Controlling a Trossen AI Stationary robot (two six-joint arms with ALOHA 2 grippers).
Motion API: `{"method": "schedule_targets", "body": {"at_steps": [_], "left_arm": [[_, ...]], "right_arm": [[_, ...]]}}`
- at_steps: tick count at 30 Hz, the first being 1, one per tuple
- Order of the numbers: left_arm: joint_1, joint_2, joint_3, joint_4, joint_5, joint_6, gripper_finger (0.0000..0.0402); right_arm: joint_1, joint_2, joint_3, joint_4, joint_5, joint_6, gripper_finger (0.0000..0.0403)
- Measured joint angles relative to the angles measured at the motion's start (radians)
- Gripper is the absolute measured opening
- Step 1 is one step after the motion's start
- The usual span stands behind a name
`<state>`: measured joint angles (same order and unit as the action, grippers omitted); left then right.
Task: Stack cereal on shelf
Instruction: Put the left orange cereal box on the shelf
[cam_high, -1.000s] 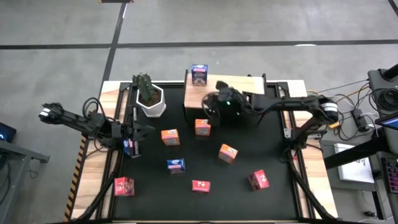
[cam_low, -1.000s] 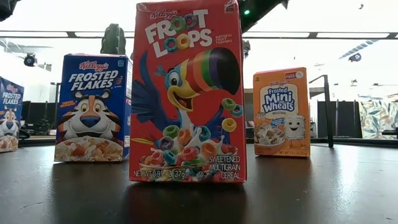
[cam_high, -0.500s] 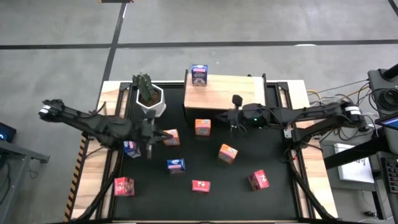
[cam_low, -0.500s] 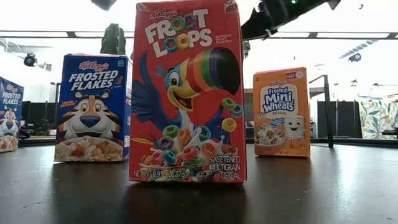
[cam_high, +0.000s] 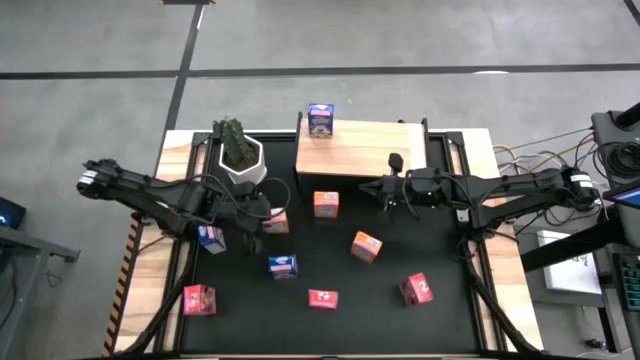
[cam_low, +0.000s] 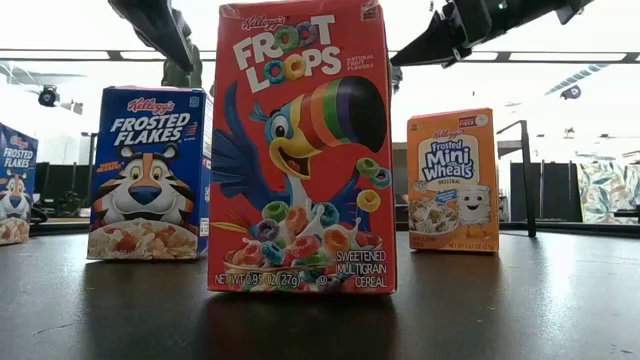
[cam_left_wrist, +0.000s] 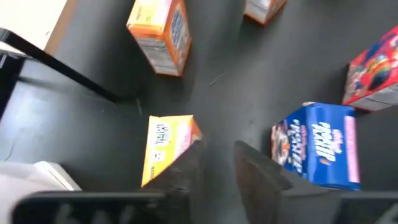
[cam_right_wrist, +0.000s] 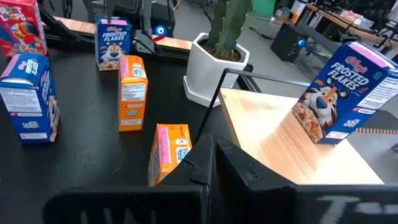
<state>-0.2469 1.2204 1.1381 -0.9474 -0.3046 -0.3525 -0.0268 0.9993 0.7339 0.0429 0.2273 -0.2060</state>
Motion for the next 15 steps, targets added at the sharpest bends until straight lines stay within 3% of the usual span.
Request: {"method": "schedule_targets", "body": {"at_steps": [9,15], "left_arm": [[0.110,0.037,-0.052,-0.001,0.000,0.052,0.0230],[0.172,0.044,-0.101,0.057,0.070,0.119,0.0274]], "right_arm": [[0.003,0.004,-0.005,-0.008,-0.003,-0.021,0.0009],[0.003,0.004,-0.014,-0.009,-0.003,-0.022,0.0009]]}}
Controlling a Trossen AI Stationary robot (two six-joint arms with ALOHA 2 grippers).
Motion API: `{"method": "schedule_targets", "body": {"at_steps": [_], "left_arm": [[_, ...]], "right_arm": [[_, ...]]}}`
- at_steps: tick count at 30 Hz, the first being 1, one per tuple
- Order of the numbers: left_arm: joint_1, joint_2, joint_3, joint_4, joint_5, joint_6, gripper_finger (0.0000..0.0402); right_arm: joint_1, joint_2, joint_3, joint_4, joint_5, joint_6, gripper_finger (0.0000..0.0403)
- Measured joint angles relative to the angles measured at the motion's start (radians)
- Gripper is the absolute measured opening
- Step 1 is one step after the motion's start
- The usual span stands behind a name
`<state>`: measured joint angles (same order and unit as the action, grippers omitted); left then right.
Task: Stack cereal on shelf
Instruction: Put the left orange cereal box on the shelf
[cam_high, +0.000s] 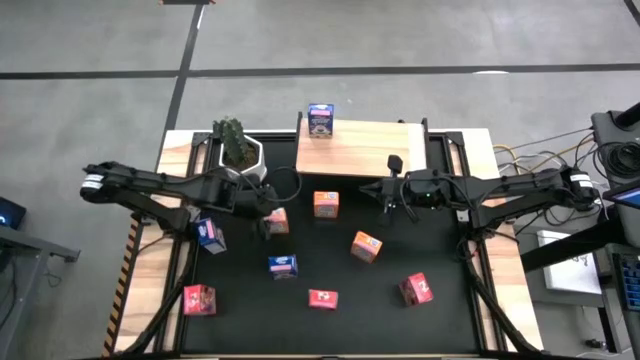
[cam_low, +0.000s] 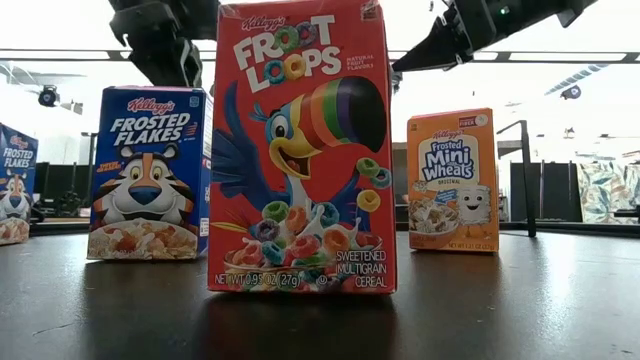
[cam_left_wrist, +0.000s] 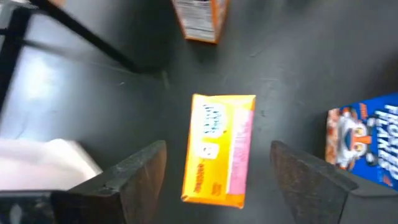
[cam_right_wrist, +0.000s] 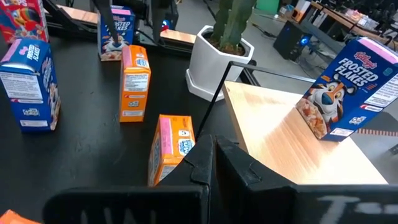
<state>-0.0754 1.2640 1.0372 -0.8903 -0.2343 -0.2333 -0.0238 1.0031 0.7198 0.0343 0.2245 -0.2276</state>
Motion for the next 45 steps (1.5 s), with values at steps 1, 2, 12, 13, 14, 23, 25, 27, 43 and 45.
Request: {"method": "schedule_targets", "body": {"at_steps": [1,2,12,13,14,23,25,27,43,45], "left_arm": [[0.009,0.000,-0.009,0.017,0.018,0.012,0.0275],[0.017,0.000,-0.020,0.034,0.032,0.025,0.0276],[0.067,0.000,-0.097,0.094,0.081,0.061,0.0266],[0.068,0.000,-0.108,0.108,0.088,0.066,0.0265],[0.070,0.000,-0.119,0.117,0.095,0.068,0.0265],[0.071,0.000,-0.148,0.138,0.096,0.083,0.0232],[0.071,0.000,-0.148,0.138,0.096,0.090,0.0216],[0.072,0.000,-0.148,0.138,0.096,0.094,0.0202],[0.072,-0.003,-0.117,0.106,0.096,0.102,0.0151],[0.072,-0.004,-0.074,0.096,0.096,0.102,0.0151]], "right_arm": [[0.000,0.000,-0.002,0.000,0.000,0.000,0.0009],[0.000,0.000,-0.004,0.000,0.000,-0.001,0.0009],[0.000,0.000,-0.010,-0.002,0.000,0.000,0.0009],[0.000,0.000,-0.010,-0.002,0.000,0.000,0.0009],[0.000,0.000,-0.010,-0.002,0.000,0.000,0.0009],[0.000,0.000,-0.010,-0.001,0.002,0.009,0.0009],[0.000,0.000,-0.010,-0.001,0.003,0.010,0.0009],[0.000,0.000,-0.010,-0.001,0.003,0.013,0.0009],[0.000,-0.022,-0.010,-0.029,0.003,0.010,0.0009],[0.000,-0.046,-0.010,-0.047,0.004,0.011,0.0009]]}}
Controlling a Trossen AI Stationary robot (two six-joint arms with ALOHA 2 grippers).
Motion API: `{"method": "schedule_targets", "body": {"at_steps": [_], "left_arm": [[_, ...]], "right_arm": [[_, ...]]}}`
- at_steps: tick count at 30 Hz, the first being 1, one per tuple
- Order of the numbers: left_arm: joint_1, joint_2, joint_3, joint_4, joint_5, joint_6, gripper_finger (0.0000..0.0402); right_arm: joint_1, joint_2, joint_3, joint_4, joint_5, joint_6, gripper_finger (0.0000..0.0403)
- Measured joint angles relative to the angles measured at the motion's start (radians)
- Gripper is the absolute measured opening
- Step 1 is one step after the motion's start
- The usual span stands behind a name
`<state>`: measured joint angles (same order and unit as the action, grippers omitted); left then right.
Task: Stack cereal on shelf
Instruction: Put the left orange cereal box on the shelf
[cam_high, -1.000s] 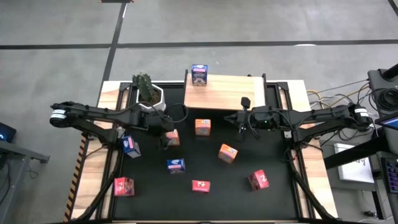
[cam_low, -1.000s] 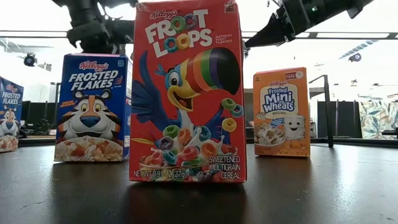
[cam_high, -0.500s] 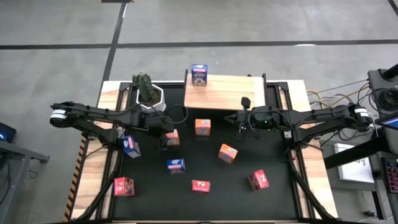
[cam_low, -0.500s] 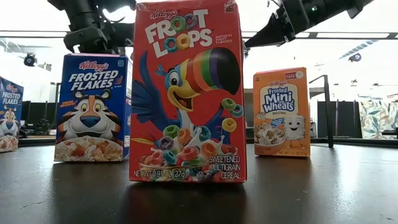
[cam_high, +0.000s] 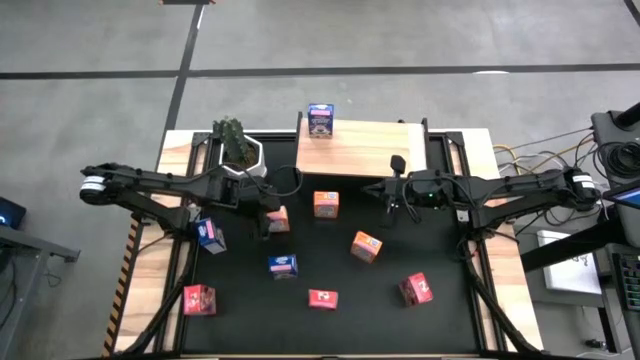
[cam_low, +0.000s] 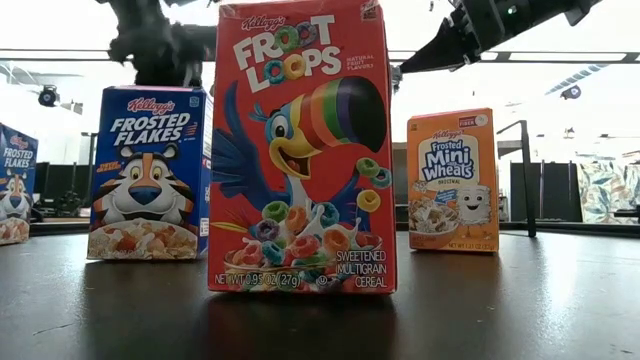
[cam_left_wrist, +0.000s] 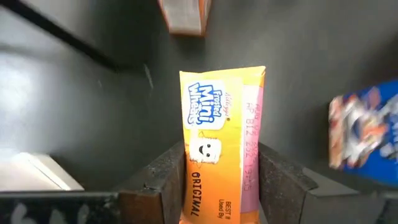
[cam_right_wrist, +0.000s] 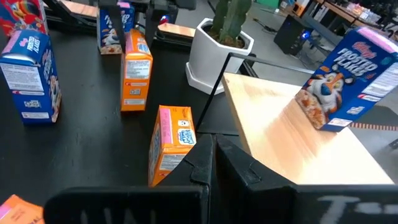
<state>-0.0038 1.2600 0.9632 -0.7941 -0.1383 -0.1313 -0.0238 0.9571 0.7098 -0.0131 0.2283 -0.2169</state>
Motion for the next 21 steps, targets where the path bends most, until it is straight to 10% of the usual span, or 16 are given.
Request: {"method": "schedule_targets", "body": {"at_steps": [21], "left_arm": [[0.153,0.212,0.562,0.016,-0.010,0.274,0.0151]], "right_arm": [[0.000,-0.099,-0.006,-0.045,-0.002,-0.045,0.0009]]}}
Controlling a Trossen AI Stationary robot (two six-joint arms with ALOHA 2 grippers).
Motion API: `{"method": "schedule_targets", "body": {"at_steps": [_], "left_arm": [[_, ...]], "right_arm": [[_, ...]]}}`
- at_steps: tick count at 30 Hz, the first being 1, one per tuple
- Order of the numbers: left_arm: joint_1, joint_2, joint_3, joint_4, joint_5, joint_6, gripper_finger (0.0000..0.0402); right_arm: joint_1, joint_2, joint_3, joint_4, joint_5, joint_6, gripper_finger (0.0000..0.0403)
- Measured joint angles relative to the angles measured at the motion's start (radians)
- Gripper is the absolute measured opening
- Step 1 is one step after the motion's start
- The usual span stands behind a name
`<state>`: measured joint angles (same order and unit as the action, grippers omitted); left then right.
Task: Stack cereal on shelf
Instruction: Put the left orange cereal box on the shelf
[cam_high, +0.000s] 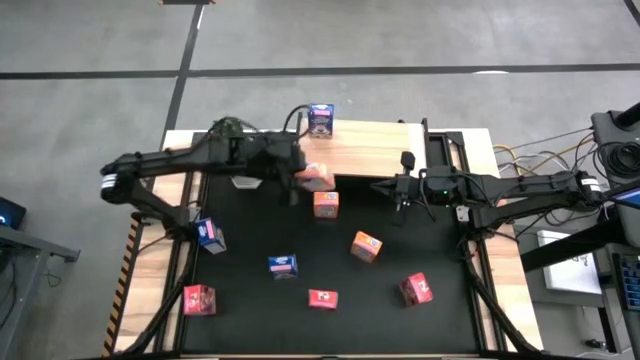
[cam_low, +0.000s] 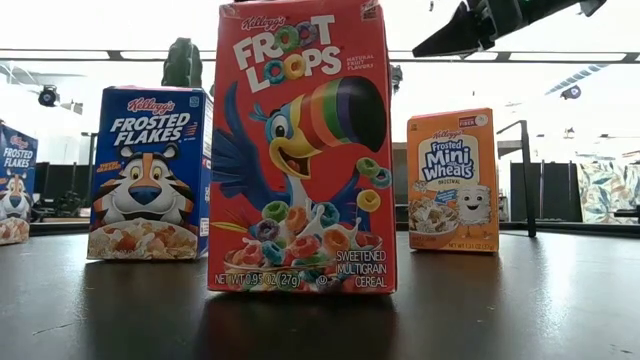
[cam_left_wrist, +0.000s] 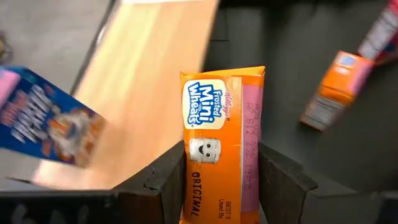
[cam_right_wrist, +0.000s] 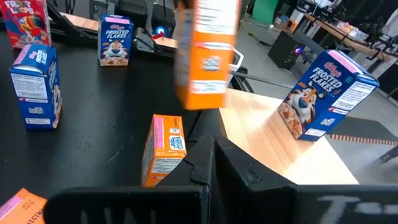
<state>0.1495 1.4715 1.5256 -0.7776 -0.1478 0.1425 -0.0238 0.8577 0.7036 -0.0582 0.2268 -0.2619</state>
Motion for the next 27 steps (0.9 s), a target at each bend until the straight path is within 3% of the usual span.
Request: {"method": "schedule_targets", "body": {"at_steps": [9,27], "left_arm": [[0.095,0.141,0.113,0.114,0.000,0.059,0.0151],[0.150,0.241,0.133,0.221,0.057,0.074,0.0151]], "right_arm": [[0.000,0.000,0.000,-0.027,0.001,-0.001,0.0009],[0.000,0.000,0.000,-0.038,0.009,0.027,0.0009]]}}
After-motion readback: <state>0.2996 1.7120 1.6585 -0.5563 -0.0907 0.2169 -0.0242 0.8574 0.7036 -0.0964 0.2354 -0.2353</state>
